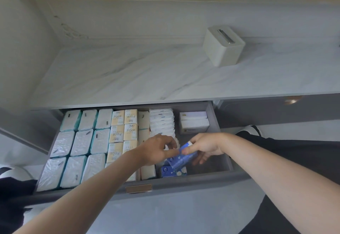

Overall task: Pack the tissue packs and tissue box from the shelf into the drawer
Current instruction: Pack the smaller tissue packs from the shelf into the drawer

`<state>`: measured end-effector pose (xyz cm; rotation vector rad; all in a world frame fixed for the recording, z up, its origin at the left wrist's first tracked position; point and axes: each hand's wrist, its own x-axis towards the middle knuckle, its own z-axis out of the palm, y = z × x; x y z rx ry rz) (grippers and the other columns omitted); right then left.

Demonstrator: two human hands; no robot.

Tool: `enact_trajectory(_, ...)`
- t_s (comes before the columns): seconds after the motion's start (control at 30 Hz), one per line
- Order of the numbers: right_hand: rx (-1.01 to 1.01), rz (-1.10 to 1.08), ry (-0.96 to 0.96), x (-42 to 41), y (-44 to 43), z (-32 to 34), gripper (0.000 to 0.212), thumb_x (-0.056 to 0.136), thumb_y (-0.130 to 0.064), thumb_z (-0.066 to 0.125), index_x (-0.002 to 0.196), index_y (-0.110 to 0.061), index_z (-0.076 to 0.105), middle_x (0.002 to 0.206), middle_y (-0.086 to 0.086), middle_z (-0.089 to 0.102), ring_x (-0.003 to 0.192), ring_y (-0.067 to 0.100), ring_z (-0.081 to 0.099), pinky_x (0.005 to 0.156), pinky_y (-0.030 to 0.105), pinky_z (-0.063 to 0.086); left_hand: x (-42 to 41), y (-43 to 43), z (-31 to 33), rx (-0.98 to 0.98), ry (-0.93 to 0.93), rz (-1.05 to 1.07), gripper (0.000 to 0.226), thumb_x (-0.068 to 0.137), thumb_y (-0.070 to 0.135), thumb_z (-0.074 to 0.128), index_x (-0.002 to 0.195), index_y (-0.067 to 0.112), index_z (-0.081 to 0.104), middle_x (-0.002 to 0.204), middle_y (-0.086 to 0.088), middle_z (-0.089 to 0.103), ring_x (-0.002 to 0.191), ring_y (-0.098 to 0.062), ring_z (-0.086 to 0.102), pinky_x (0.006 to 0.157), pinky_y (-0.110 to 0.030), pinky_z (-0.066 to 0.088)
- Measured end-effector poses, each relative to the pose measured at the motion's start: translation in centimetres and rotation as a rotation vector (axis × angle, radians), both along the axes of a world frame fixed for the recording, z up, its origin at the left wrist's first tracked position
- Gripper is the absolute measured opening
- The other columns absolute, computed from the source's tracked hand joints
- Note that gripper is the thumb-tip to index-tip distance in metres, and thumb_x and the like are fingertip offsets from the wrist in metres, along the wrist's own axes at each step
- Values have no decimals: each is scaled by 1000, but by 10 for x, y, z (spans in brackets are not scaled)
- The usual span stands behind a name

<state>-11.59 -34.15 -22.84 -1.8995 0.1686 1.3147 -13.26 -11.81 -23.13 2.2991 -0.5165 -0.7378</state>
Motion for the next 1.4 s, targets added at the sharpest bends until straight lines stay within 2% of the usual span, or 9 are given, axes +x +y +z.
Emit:
enact_trajectory(0.17, -135, -27, 68, -15, -3, -35, 64, 90, -42, 70, 141, -9, 48, 148, 12, 47, 133, 34, 47, 107, 47, 39, 0, 7, -18, 488, -412, -214, 34, 90, 38, 57, 122, 27, 57, 116, 7, 59, 107, -17, 54, 86, -29, 40)
enact_trajectory(0.37, -117, 61, 69, -22, 18, -53, 82, 88, -51, 69, 149, -5, 40, 153, 7, 40, 143, 25, 34, 117, 38, 29, -1, -8, -34, 787, -534, -306, 30, 91, 39, 62, 108, 15, 59, 102, -3, 63, 92, -20, 60, 70, -30, 37)
enact_trajectory(0.53, -140, 72, 39, -22, 29, -55, 88, 83, -57, 72, 147, -5, 42, 152, 5, 42, 138, 24, 41, 115, 36, 32, 8, -1, -29, 731, -503, -359, 21, 91, 34, 58, 97, 15, 64, 95, -2, 65, 87, -22, 62, 68, -30, 44)
enact_trajectory(0.7, -174, 113, -61, -39, 51, -66, 62, 90, -58, 62, 141, -24, 52, 140, -2, 52, 124, 17, 49, 105, 27, 36, 10, -3, -16, 698, -592, -417, 26, 88, 41, 59, 82, 16, 59, 75, 2, 55, 71, -19, 54, 63, -30, 42)
enact_trajectory(0.9, -133, -31, 46, -17, 41, -61, 85, 67, -45, 82, 139, -16, 48, 145, -1, 49, 131, 22, 45, 109, 34, 35, 12, 9, -24, 581, -489, -297, 45, 89, 60, 53, 112, 23, 62, 102, 4, 65, 92, -18, 59, 83, -32, 48)
enact_trajectory(1.0, 91, -287, 141, -10, 41, -54, 43, 67, -13, 60, 109, -14, 49, 105, 5, 54, 91, 19, 56, 73, 28, 44, 14, 4, -21, 330, -563, -88, 38, 96, 49, 45, 122, 22, 51, 114, 4, 56, 105, -17, 51, 88, -29, 42)
enact_trajectory(1.07, 236, -421, 193, -12, 46, -57, 52, 62, 0, 48, 111, -17, 47, 110, 8, 50, 94, 21, 57, 64, 25, 44, 13, 1, -26, 331, -598, -71, 47, 98, 44, 41, 139, 21, 39, 137, 0, 45, 125, -20, 41, 103, -33, 38)
enact_trajectory(1.2, 295, -487, 165, -17, 52, -60, 86, 60, 11, 39, 137, -28, 43, 141, 6, 50, 133, 27, 48, 92, 30, 44, -5, 4, -51, 562, -431, -279, 77, 99, 57, 22, 155, 17, -12, 162, -4, -19, 149, -28, -17, 122, -48, 3)
enact_trajectory(1.4, 167, -393, 25, -23, 63, -46, 106, 71, 13, 37, 157, -41, 4, 163, 2, 17, 150, 29, 19, 117, 47, 31, -10, 8, -63, 629, -422, -288, 85, 89, 67, 3, 149, 14, -25, 153, -8, -37, 144, -29, -29, 122, -48, -5)
